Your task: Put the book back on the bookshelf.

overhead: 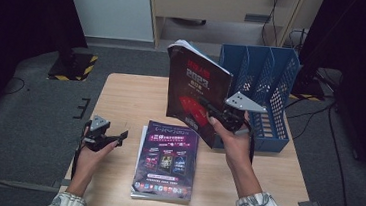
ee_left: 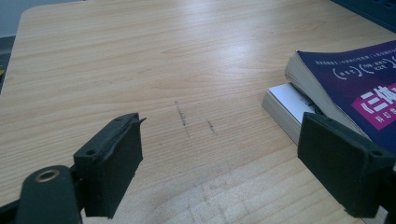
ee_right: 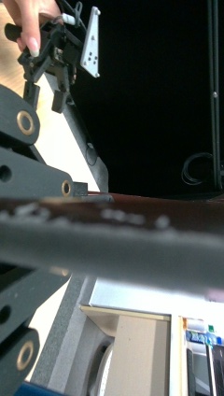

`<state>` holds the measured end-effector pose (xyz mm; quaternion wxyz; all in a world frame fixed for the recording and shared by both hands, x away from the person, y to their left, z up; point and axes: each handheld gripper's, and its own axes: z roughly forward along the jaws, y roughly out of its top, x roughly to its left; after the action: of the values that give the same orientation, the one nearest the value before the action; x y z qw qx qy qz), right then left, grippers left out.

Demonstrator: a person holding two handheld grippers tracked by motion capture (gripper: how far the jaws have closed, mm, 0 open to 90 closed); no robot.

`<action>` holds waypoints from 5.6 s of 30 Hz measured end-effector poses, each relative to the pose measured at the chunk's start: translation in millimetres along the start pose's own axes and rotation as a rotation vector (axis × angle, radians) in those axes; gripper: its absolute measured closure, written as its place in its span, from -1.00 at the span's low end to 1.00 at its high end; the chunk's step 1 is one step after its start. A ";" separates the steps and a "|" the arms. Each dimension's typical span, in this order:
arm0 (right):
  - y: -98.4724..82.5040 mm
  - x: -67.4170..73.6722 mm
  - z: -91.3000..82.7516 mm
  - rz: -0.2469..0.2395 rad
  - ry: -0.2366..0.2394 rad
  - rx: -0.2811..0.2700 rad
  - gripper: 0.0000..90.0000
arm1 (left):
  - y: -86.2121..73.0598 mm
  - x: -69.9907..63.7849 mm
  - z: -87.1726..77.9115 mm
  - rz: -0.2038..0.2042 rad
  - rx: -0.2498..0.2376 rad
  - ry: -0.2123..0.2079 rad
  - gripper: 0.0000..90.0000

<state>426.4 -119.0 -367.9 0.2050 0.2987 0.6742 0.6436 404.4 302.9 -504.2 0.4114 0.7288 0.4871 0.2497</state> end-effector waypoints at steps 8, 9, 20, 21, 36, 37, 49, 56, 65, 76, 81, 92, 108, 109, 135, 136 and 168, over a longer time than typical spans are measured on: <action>7.6 -9.7 -12.1 0.011 -0.034 -0.032 0.93 | 0.3 0.1 -0.5 -0.001 -0.003 -0.001 -0.70; 8.3 -10.9 -13.5 0.013 -0.038 -0.036 0.93 | 0.3 0.1 -0.5 -0.001 -0.003 -0.001 -0.70; 14.4 -21.6 -26.7 0.021 -0.083 -0.063 0.93 | 0.6 0.7 -1.3 -0.003 -0.008 0.000 -0.70; 15.0 -22.5 -28.3 0.025 -0.089 -0.063 0.93 | 0.7 0.8 -1.4 -0.003 -0.008 -0.001 -0.70; 17.8 -43.4 -51.9 0.037 -0.188 -0.071 0.93 | 1.4 0.4 -1.7 0.000 -0.010 0.001 -0.70; 17.7 -44.6 -53.0 0.034 -0.196 -0.069 0.93 | 1.5 0.4 -1.9 0.001 -0.011 0.002 -0.69; 19.7 -54.4 -68.9 0.019 -0.255 -0.056 0.93 | 1.7 1.2 -3.0 -0.002 -0.017 0.002 -0.69; 21.3 -57.9 -74.9 0.013 -0.280 -0.055 0.93 | 1.6 0.6 -2.6 0.000 -0.014 0.002 -0.69; 20.0 -63.5 -79.0 0.007 -0.313 -0.035 0.93 | 1.5 0.2 -2.0 0.000 -0.012 -0.001 -0.69; 17.2 -73.3 -86.1 0.018 -0.351 -0.034 0.93 | 1.2 -0.4 -1.2 0.001 -0.010 -0.004 -0.69; 15.7 -75.5 -88.1 0.027 -0.371 -0.034 0.93 | 1.2 -0.3 -1.3 0.001 -0.009 -0.003 -0.69; 18.1 -72.8 -81.2 0.042 -0.412 -0.037 0.93 | 0.5 -0.8 -0.2 0.005 -0.003 0.000 -0.69; 24.7 -80.5 -65.2 0.056 -0.470 -0.018 0.93 | 0.3 -2.0 1.0 0.011 -0.002 -0.004 -0.69; 25.0 -78.5 -60.0 0.064 -0.474 -0.018 0.93 | 0.7 -2.5 1.0 0.012 -0.003 -0.005 -0.69; 10.4 -86.9 -11.0 0.088 -0.502 -0.016 0.93 | 0.7 -3.7 1.8 0.016 -0.002 -0.009 -0.69; 9.8 -86.6 -9.1 0.084 -0.498 -0.013 0.93 | 0.7 -3.6 1.6 0.016 -0.002 -0.009 -0.69; -33.4 -80.3 3.9 0.086 -0.492 0.099 0.91 | 1.0 -4.5 1.6 0.023 0.001 -0.008 -0.68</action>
<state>483.5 -169.4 -410.0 0.3206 0.4843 0.6213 0.5260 404.3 298.1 -504.1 0.4100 0.7356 0.4770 0.2514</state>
